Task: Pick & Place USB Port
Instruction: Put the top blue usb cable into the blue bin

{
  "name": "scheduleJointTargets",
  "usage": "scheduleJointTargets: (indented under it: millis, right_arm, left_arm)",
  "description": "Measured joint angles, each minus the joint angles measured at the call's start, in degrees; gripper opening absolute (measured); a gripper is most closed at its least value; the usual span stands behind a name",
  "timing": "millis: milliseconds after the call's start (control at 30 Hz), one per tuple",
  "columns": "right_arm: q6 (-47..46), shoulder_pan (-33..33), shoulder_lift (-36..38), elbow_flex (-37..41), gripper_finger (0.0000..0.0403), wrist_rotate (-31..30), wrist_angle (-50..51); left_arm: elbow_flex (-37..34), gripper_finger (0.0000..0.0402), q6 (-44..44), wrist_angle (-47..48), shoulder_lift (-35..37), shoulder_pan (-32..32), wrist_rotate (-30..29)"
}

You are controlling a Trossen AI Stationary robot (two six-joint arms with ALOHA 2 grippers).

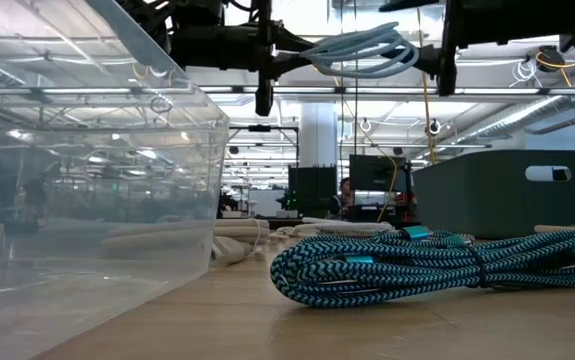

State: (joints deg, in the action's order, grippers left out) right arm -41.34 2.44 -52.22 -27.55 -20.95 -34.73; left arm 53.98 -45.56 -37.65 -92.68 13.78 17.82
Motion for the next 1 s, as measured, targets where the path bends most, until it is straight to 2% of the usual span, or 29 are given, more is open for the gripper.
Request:
scheduleJointTargets:
  millis: [167, 300, 633, 867, 1000]
  right_arm:
    - [0.00, -1.46, -1.95, 0.00, 0.0238, 0.10, 0.27]
    - [0.11, -1.73, -1.59, 0.00, 0.0195, 0.07, 0.47]
    - [1.85, -1.73, -0.90, 0.00, 0.0022, 0.17, 3.23]
    - [-1.46, -1.68, -0.84, 0.00, 0.0025, 0.57, 3.01]
    - [-3.06, -1.80, 0.60, 0.00, 0.0012, 3.19, 2.73]
  left_arm:
    - [0.00, 0.0012, 0.35, 0.62, -0.02, -0.01, 0.02]
    - [0.00, 0.0012, 1.35, 2.01, -0.02, 0.02, 0.06]
    - [-0.02, 0.0012, 1.99, 1.63, -0.04, 0.02, 0.08]
    - [-0.07, 0.0014, 1.56, 1.10, -0.07, -1.46, 0.34]
    - [-0.09, 0.0055, 2.12, -3.35, 0.61, -2.25, 6.27]
